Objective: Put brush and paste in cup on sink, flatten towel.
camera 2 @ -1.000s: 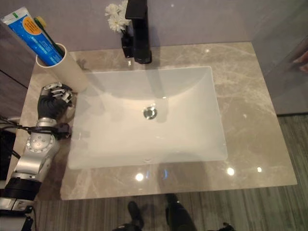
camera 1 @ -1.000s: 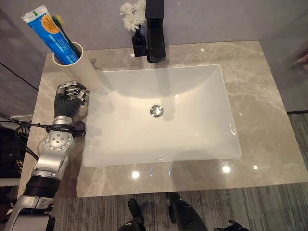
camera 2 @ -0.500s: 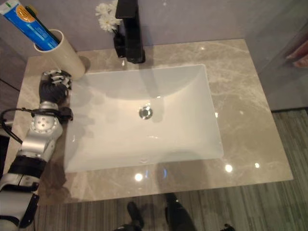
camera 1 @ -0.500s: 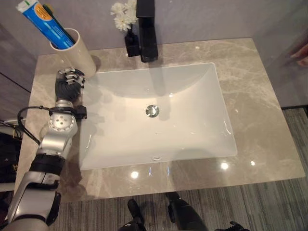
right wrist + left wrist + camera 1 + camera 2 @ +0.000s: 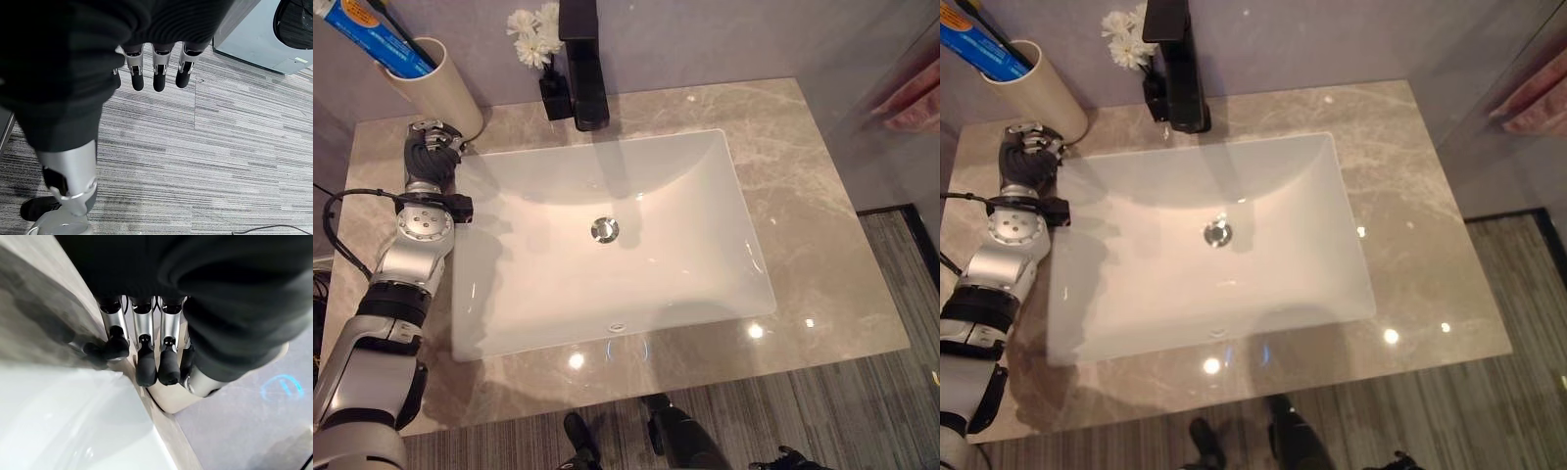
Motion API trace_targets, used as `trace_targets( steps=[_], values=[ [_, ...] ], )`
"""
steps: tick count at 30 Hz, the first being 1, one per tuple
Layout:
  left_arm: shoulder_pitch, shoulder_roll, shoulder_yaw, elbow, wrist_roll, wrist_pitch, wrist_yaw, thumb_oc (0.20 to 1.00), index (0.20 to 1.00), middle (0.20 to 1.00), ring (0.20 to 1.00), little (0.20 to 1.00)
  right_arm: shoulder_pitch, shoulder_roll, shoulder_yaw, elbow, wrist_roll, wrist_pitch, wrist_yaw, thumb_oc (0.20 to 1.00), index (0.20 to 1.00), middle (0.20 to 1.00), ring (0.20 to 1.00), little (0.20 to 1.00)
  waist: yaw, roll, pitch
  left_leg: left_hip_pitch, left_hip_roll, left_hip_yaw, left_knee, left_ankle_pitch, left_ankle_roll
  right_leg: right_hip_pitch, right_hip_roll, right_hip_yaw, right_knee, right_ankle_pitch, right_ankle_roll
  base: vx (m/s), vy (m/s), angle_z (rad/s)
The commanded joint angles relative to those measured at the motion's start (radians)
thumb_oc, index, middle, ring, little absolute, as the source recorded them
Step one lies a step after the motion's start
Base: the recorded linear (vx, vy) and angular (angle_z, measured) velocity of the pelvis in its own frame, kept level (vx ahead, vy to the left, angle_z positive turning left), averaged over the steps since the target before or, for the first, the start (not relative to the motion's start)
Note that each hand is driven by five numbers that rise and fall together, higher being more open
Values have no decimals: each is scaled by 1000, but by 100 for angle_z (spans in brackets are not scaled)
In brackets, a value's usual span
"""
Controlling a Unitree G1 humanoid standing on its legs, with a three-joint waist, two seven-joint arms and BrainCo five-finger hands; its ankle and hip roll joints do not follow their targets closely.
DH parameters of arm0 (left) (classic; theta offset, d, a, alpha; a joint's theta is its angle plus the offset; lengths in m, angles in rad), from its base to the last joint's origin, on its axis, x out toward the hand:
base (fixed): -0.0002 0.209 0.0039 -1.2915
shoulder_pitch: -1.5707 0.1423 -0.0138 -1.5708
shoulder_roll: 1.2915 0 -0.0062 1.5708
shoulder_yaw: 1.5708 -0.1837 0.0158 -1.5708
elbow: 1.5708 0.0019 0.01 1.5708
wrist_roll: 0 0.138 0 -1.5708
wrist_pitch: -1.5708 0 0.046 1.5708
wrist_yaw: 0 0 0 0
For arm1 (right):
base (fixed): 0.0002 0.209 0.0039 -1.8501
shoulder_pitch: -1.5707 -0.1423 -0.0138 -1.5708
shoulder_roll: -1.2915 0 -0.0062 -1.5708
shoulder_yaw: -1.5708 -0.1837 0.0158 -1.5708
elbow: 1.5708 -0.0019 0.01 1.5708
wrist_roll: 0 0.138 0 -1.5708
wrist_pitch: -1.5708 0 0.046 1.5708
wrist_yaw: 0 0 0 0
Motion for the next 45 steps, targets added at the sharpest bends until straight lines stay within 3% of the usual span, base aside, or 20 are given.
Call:
trace_targets(
  steps=[1,11,21,27,28,29,32,37,45],
  values=[
    [27,16,37,63,3,24,-5,200,200,200,200,200,-11,-54,31,30,28,2,-28,1000,1000,1000,1000,1000,-8,39,44,39,125,-124,6,75,-95,-17,-51,-34,95,-59,85,0,0,0],
    [96,55,89,40,8,23,-2,200,200,200,200,200,-7,-57,22,38,24,1,-27,1000,1000,1000,1000,1000,5,37,53,30,128,-134,6,77,-95,-13,-52,-45,88,-59,84,0,0,0],
    [-15,111,67,212,-9,28,29,200,200,200,200,200,-15,-59,43,43,17,-4,-30,1000,1000,1000,1000,1000,-3,19,61,13,136,-130,6,83,-101,-17,-43,-41,66,-39,87,0,-1,0],
    [-150,158,-19,324,-3,27,23,200,200,200,200,200,-23,-62,69,43,21,-9,-35,1000,1000,1000,1000,1000,-23,-18,59,-7,145,-109,6,89,-109,-30,-31,-16,26,-1,96,-2,-3,-1],
    [-159,169,-32,329,11,28,23,200,200,200,200,200,-25,-63,73,41,23,-11,-36,1000,1000,1000,1000,1000,-25,-24,59,-10,146,-105,6,92,-109,-34,-29,-11,25,4,97,0,0,0],
    [-232,196,-110,368,93,41,35,200,200,200,200,200,-31,-71,87,37,26,-20,-31,1000,1000,1000,1000,1000,-29,-42,60,-21,149,-99,6,96,-109,-41,-21,-5,17,16,101,-21,-10,-5],
    [-276,204,-141,383,103,36,44,200,200,200,200,200,-26,-75,92,27,36,-29,-27,1000,1000,1000,1000,1000,-32,-60,60,-30,154,-90,6,96,-109,-49,-14,4,10,27,107,-8,-19,-10],
    [-292,173,-183,371,132,33,45,200,200,200,200,200,2,-60,99,41,31,-30,-31,1000,1000,1000,1000,1000,-38,-79,52,-46,165,-90,6,96,-110,-66,-8,12,-1,35,108,8,-8,-7],
    [-222,97,-187,280,177,25,45,200,200,200,200,200,7,-62,100,34,29,-41,-35,1000,1000,1000,1000,1000,-43,-77,42,-39,162,-94,6,93,-110,-70,-13,17,-1,32,105,1,1,0]
  ],
)
